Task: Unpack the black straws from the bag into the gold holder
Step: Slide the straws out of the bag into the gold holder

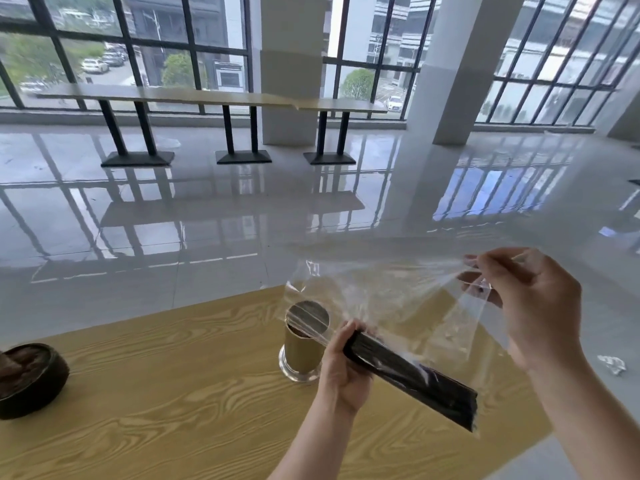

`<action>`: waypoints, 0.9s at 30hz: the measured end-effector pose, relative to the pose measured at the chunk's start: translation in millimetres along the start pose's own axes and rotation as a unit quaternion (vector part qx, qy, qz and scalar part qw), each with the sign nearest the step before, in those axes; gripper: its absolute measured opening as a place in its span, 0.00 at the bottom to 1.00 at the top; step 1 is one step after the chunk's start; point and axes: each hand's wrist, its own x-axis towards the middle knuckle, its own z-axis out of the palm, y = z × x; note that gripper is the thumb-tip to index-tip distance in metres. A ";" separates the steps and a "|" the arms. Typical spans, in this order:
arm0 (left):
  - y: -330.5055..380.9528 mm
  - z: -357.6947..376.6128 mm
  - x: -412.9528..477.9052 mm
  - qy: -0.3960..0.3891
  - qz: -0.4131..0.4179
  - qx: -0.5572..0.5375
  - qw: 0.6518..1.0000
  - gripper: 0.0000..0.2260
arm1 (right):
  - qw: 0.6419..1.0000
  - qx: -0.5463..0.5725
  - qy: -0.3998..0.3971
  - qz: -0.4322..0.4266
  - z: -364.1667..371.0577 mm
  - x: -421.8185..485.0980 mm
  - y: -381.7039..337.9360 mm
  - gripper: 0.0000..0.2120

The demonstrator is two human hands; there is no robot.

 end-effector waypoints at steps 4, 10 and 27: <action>-25.4 12.0 13.5 -0.018 0.007 -0.051 0.999 0.04 | 1.000 0.008 0.008 0.000 -21.9 16.3 4.2 0.05; -48.8 24.1 24.3 -0.061 0.006 -0.150 0.987 0.11 | 1.000 0.008 -0.006 0.014 -35.3 37.5 11.8 0.02; -45.4 23.8 41.1 0.000 -0.011 -0.243 0.970 0.09 | 0.948 -0.138 -0.184 0.222 -97.3 -47.9 69.7 0.26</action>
